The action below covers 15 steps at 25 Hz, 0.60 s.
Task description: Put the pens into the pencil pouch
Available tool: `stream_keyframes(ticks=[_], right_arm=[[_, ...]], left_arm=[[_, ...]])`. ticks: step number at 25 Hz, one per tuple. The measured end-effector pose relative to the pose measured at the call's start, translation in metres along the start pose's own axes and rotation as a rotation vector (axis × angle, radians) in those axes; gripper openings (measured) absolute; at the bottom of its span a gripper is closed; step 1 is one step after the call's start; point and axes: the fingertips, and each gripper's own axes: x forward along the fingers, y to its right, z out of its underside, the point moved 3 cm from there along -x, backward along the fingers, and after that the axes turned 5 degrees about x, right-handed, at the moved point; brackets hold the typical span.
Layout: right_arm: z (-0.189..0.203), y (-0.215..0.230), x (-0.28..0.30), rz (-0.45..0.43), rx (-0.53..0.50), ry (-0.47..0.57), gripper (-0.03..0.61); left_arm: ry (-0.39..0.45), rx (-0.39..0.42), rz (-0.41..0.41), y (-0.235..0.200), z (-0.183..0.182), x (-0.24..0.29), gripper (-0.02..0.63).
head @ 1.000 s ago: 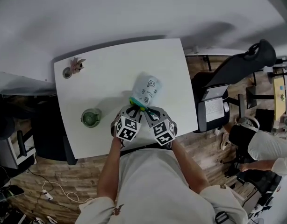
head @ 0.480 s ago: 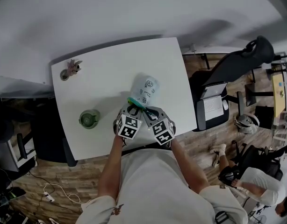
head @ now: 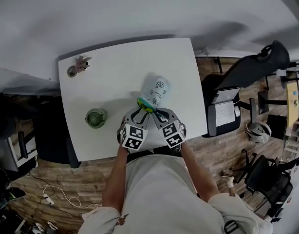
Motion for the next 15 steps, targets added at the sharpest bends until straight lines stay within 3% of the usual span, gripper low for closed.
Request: stream_keyframes(ticks=[15], right_arm=[[0.012, 0.003, -0.003, -0.073, -0.058, -0.004, 0.038]], left_arm=[[-0.106, -0.058, -0.060, 0.039, 0.055, -0.050, 0.132]])
